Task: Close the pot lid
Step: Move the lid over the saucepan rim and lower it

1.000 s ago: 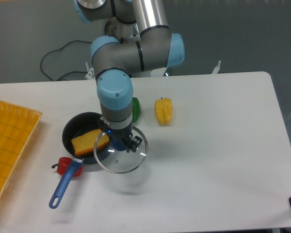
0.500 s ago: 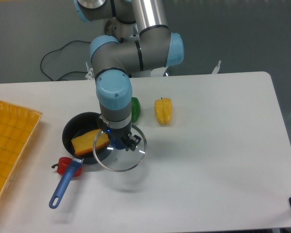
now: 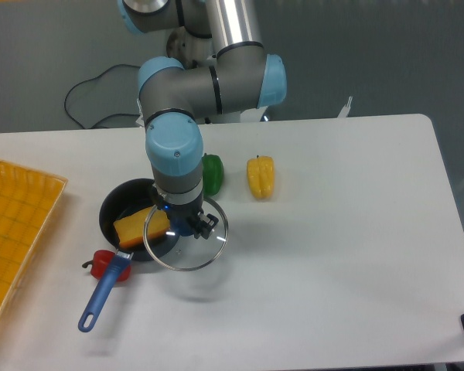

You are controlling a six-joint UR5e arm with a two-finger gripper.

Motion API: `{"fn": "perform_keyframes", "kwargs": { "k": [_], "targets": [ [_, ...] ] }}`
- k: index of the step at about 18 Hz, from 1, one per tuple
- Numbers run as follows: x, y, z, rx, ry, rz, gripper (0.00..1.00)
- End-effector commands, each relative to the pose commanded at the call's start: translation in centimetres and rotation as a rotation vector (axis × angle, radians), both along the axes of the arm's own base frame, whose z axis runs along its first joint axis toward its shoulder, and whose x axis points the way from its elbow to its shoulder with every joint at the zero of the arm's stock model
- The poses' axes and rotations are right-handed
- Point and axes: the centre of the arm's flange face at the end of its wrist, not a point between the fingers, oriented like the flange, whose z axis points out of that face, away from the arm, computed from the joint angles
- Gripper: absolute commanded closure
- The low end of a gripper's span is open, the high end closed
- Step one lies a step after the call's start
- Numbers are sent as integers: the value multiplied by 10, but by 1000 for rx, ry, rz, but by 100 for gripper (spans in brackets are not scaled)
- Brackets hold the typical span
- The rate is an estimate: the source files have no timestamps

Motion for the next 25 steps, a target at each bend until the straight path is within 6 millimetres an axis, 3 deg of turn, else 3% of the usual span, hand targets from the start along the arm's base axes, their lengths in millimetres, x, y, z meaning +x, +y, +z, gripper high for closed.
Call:
{"fn": "perform_keyframes", "kwargs": {
  "k": [14, 25],
  "targets": [
    [7, 4, 3, 0, 4, -14, 43],
    [37, 12, 5, -14, -7, -54, 43]
  ]
}}
